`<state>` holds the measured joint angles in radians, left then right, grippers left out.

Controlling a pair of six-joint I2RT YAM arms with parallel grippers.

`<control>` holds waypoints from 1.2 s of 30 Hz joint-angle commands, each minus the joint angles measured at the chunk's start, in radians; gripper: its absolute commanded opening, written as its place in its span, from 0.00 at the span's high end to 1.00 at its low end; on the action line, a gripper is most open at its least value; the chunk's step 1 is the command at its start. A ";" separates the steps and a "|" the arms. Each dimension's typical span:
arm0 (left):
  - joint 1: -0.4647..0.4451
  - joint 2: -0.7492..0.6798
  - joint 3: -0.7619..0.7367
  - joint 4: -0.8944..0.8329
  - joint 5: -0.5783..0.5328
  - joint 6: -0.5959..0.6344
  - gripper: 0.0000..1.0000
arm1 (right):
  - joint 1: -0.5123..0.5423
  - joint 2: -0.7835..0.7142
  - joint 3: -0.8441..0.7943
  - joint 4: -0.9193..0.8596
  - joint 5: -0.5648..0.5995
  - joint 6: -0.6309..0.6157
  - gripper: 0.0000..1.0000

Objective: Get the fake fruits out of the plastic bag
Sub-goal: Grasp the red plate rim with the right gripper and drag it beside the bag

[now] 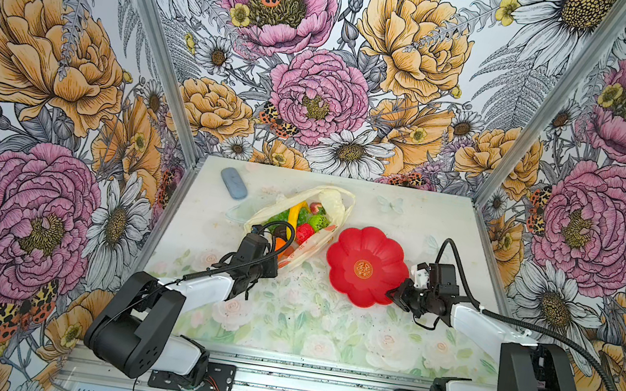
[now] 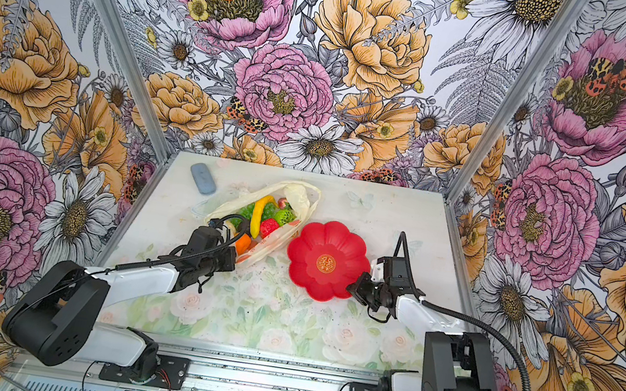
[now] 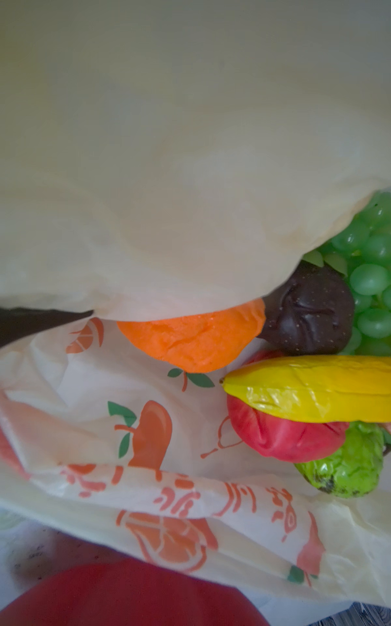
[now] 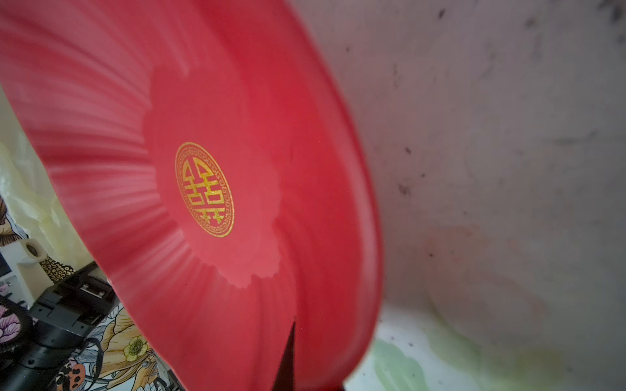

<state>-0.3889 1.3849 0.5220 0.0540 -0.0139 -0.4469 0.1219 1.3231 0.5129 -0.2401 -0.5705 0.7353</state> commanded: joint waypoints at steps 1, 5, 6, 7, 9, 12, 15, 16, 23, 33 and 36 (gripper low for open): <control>0.000 0.011 0.028 0.008 -0.027 -0.012 1.00 | 0.036 -0.042 -0.006 -0.021 -0.020 0.002 1.00; -0.004 0.016 0.026 0.016 -0.032 -0.020 1.00 | 0.082 -0.059 -0.004 -0.059 0.000 0.003 1.00; -0.005 0.017 0.026 0.018 -0.031 -0.022 1.00 | 0.091 -0.062 -0.001 -0.073 0.009 0.000 1.00; -0.006 0.019 0.026 0.018 -0.031 -0.022 1.00 | 0.103 -0.064 0.006 -0.089 0.018 -0.004 1.00; -0.011 0.018 0.026 0.018 -0.031 -0.023 1.00 | 0.123 -0.067 0.022 -0.128 0.045 -0.019 1.00; -0.011 0.013 0.022 0.018 -0.027 -0.024 1.00 | 0.143 -0.067 0.047 -0.177 0.073 -0.038 1.00; -0.011 0.007 0.021 0.017 -0.021 -0.024 1.00 | 0.158 -0.065 0.067 -0.208 0.085 -0.053 1.00; -0.011 0.005 0.021 0.017 -0.018 -0.024 1.00 | 0.165 -0.060 0.075 -0.214 0.087 -0.056 1.00; -0.010 0.000 0.018 0.016 -0.014 -0.022 1.00 | 0.225 -0.025 0.119 -0.223 0.097 -0.059 1.00; 0.004 -0.010 0.014 0.001 0.000 -0.004 1.00 | 0.234 -0.032 0.171 -0.273 0.143 -0.088 0.73; 0.004 -0.014 0.009 0.003 0.006 -0.002 1.00 | 0.233 -0.040 0.201 -0.303 0.171 -0.105 0.62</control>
<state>-0.3943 1.3933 0.5247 0.0528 -0.0177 -0.4644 0.3542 1.2980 0.6701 -0.5159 -0.4408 0.6529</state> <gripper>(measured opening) 0.047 0.363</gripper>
